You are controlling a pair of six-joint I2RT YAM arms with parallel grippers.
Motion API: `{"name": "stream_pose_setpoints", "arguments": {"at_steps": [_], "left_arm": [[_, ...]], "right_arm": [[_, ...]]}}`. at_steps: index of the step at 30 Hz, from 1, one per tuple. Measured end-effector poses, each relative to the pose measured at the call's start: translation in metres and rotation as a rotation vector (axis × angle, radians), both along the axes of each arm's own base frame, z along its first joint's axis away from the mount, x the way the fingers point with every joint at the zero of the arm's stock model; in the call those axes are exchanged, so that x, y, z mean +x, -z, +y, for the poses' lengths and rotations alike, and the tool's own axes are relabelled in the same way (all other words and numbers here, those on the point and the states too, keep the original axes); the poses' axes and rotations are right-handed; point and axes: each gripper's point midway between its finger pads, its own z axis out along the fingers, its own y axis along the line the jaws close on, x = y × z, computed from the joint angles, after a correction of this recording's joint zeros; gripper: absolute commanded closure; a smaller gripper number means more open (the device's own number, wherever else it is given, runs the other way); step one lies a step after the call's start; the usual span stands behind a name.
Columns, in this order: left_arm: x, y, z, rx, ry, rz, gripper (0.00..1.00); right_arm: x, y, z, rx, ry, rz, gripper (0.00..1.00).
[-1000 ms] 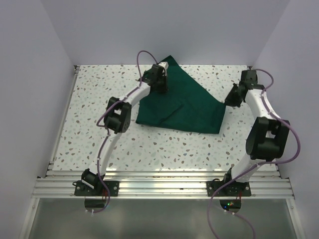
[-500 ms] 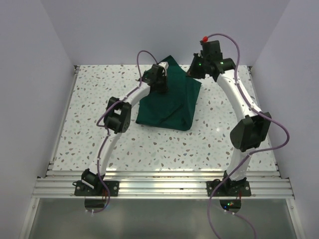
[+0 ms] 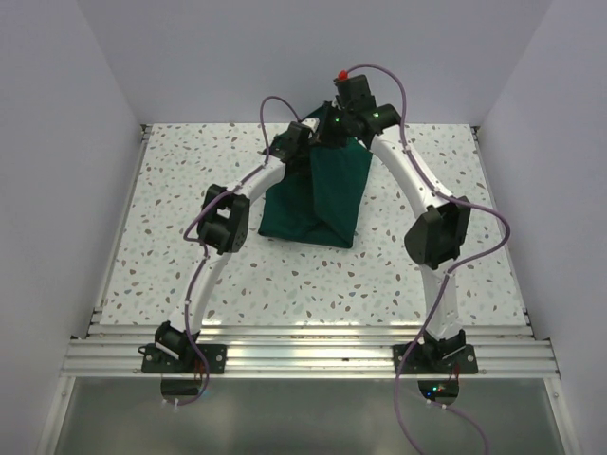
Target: Prepare the surgical pack
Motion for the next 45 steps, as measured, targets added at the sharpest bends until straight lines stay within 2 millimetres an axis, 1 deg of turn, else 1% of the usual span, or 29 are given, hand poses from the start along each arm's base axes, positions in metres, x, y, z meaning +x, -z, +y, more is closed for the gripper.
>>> {"name": "stream_pose_setpoints", "arguments": {"at_steps": [4,8,11,16,18,21,23,27,29,32,33,36,38,40,42,45], "left_arm": [[0.0,0.0,0.0,-0.001,0.0,0.001,1.0],[0.0,0.0,0.0,-0.004,0.003,0.002,1.0],[0.0,0.0,0.001,-0.011,0.004,0.007,1.0],[0.0,0.001,0.002,-0.015,0.003,0.005,1.0],[-0.003,0.001,0.005,-0.02,-0.002,0.008,1.0],[-0.013,0.001,0.015,-0.021,-0.005,0.028,1.0],[-0.013,-0.003,0.025,-0.032,-0.016,0.042,1.0],[0.003,-0.011,0.054,-0.056,-0.071,0.048,1.0],[0.013,-0.017,0.076,-0.072,-0.112,0.05,1.0],[0.021,-0.023,0.112,-0.073,-0.182,0.064,1.0],[0.022,-0.026,0.128,-0.062,-0.218,0.067,1.0],[0.02,-0.034,0.166,-0.03,-0.296,0.083,1.0],[0.019,-0.038,0.183,-0.021,-0.328,0.093,1.0],[0.018,-0.038,0.193,-0.019,-0.344,0.105,1.0],[0.015,-0.029,0.2,-0.017,-0.348,0.143,1.0],[0.01,-0.011,0.197,-0.026,-0.328,0.198,1.0]], "right_arm": [[-0.001,0.0,0.019,0.033,-0.017,0.01,1.0],[-0.003,0.006,0.032,0.052,-0.029,0.032,1.0],[-0.003,0.01,0.035,0.06,-0.03,0.044,1.0],[-0.003,0.01,0.036,0.065,-0.028,0.048,1.0],[-0.004,0.01,0.037,0.067,-0.033,0.049,1.0],[-0.004,0.011,0.038,0.069,-0.038,0.05,1.0],[-0.004,0.013,0.038,0.067,-0.042,0.052,1.0],[-0.006,0.022,0.036,0.05,-0.05,0.064,1.0],[-0.006,0.026,0.036,0.044,-0.053,0.069,1.0],[-0.007,0.026,0.036,0.043,-0.062,0.068,1.0],[-0.007,0.026,0.037,0.045,-0.066,0.065,1.0],[-0.007,0.023,0.04,0.061,-0.081,0.062,1.0],[-0.007,0.021,0.042,0.069,-0.088,0.056,1.0],[-0.007,0.017,0.045,0.083,-0.097,0.05,1.0],[-0.005,0.014,0.048,0.094,-0.102,0.04,1.0],[0.0,0.014,0.055,0.106,-0.11,0.026,1.0]]}}
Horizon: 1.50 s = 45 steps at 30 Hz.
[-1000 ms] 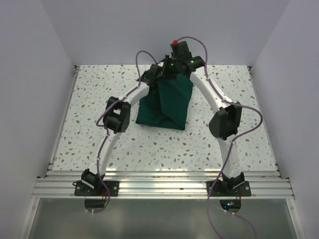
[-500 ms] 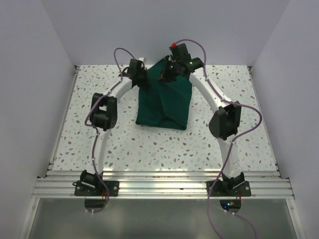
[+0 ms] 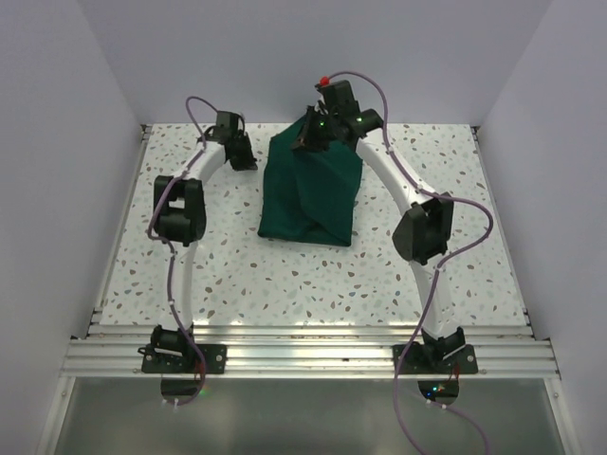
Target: Prepare the surgical pack
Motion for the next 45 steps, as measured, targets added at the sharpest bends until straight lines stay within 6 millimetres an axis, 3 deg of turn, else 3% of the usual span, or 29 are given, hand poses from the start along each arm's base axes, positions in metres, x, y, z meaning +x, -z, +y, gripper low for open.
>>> {"name": "stream_pose_setpoints", "arguments": {"at_steps": [3,10,19,30,36,45], "left_arm": [[-0.011,0.018,-0.009,-0.032,0.027,0.05,1.0],[-0.016,0.017,-0.024,-0.076,0.063,0.058,1.0],[-0.02,0.017,-0.033,-0.087,0.083,0.063,1.0],[-0.02,0.017,-0.034,-0.092,0.077,0.067,1.0],[-0.026,0.018,-0.018,-0.055,0.016,0.073,1.0],[-0.023,0.018,0.031,-0.038,-0.093,0.098,1.0]], "right_arm": [[0.002,0.011,0.012,0.006,-0.02,0.009,1.0],[-0.007,0.042,0.043,0.007,-0.077,0.051,1.0],[-0.017,0.045,0.072,0.033,-0.13,0.041,1.0],[-0.025,0.088,0.099,0.033,-0.16,0.104,1.0],[-0.028,0.092,0.101,0.029,-0.167,0.11,1.0],[-0.033,0.108,0.101,0.006,-0.175,0.134,1.0]]}}
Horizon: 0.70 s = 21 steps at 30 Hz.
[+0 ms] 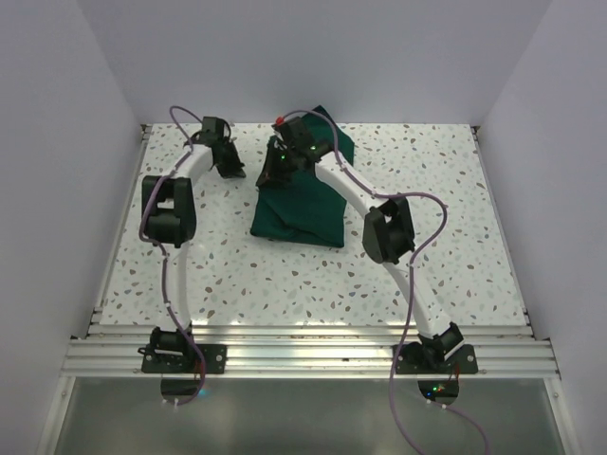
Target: Prepare the surgical pack
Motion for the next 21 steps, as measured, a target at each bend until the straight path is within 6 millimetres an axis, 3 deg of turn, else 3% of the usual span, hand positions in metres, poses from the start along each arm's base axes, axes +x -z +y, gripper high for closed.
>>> {"name": "stream_pose_setpoints", "arguments": {"at_steps": [2,8,11,15,18,21], "left_arm": [[-0.004,0.0,0.007,0.003,-0.012,0.013,1.0],[-0.013,-0.006,0.012,-0.009,-0.009,0.038,0.97],[-0.018,-0.017,0.01,-0.019,0.006,0.035,0.97],[-0.03,-0.053,0.003,-0.049,0.071,-0.014,1.0],[-0.038,-0.091,-0.012,-0.121,0.15,-0.087,1.0],[-0.047,-0.12,-0.034,-0.238,0.253,-0.159,1.0]], "right_arm": [[-0.001,0.005,0.001,-0.006,-0.004,0.005,0.95],[-0.005,0.024,0.006,-0.01,-0.034,0.04,0.46],[-0.003,0.024,0.006,0.006,-0.039,0.049,0.36],[0.004,0.005,-0.015,0.018,-0.009,0.048,0.37],[0.014,-0.023,-0.055,0.033,0.025,0.053,0.48],[0.015,-0.051,-0.095,0.068,0.024,0.048,0.83]]}}
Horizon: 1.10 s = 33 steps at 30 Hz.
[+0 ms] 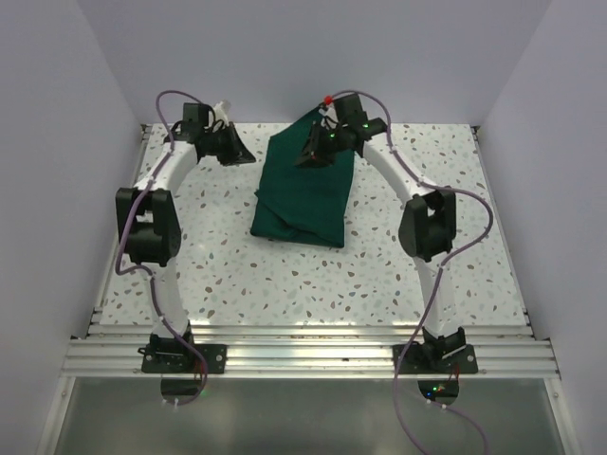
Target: Prepare the surgical pack
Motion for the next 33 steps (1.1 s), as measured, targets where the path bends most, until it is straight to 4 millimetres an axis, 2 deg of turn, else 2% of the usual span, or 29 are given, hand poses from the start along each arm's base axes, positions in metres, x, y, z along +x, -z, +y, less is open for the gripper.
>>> {"name": "stream_pose_setpoints", "arguments": {"at_steps": [1,2,5,10,12,17,25,30,33], "left_arm": [[-0.003,-0.005,-0.008,-0.04,0.036,-0.017,1.0],[-0.007,-0.005,-0.014,-0.076,0.063,-0.017,1.0],[-0.018,0.004,-0.029,-0.157,0.117,0.011,1.0],[-0.024,0.027,-0.05,-0.236,0.172,0.072,1.0],[-0.027,0.035,-0.058,-0.247,0.192,0.089,1.0],[-0.039,0.054,-0.069,-0.248,0.203,0.146,1.0],[-0.042,0.073,-0.064,-0.222,0.175,0.191,1.0],[-0.046,0.078,-0.062,-0.199,0.174,0.206,1.0],[-0.047,0.082,-0.059,-0.178,0.173,0.209,1.0]], "right_arm": [[-0.003,-0.006,-0.011,0.018,-0.008,0.004,0.91],[-0.01,-0.01,-0.018,0.03,-0.022,0.014,0.93],[-0.04,-0.009,-0.021,0.078,-0.096,0.06,1.0],[-0.095,0.03,0.001,0.137,-0.235,0.21,1.0],[-0.109,0.043,0.011,0.148,-0.279,0.261,1.0],[-0.127,0.069,0.021,0.146,-0.335,0.316,1.0],[-0.163,0.114,0.001,0.117,-0.349,0.441,1.0],[-0.166,0.111,-0.002,0.11,-0.378,0.42,1.0],[-0.16,0.103,0.0,0.103,-0.374,0.393,1.0]]}}
